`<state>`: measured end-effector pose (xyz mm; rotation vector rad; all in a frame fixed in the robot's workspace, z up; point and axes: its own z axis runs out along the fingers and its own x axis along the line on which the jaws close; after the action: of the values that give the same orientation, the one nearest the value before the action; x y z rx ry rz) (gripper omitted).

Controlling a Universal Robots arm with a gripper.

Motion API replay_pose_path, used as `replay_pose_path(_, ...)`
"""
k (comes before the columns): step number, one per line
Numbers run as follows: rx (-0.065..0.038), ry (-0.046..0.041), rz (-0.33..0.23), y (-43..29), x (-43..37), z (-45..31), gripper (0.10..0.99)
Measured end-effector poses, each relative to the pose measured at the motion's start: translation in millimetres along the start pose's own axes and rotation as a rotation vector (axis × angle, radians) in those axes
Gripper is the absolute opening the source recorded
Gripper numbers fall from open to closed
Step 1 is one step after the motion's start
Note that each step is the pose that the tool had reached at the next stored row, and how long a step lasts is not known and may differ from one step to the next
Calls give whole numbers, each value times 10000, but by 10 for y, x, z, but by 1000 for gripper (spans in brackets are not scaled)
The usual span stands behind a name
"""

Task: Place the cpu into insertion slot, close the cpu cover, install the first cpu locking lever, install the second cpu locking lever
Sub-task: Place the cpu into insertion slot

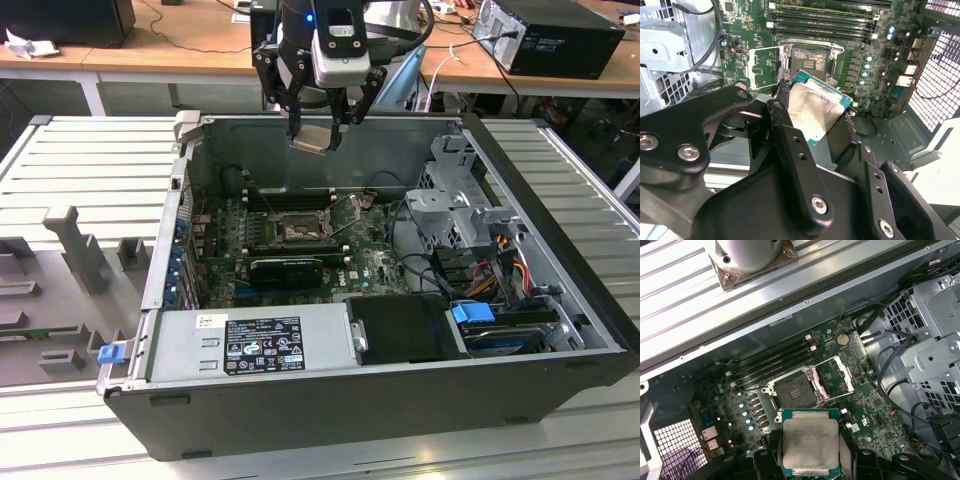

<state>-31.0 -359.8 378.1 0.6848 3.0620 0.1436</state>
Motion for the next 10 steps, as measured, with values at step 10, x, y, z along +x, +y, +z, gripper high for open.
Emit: replay_pose_path(10,-10,-52,574,-1,0,2,541)
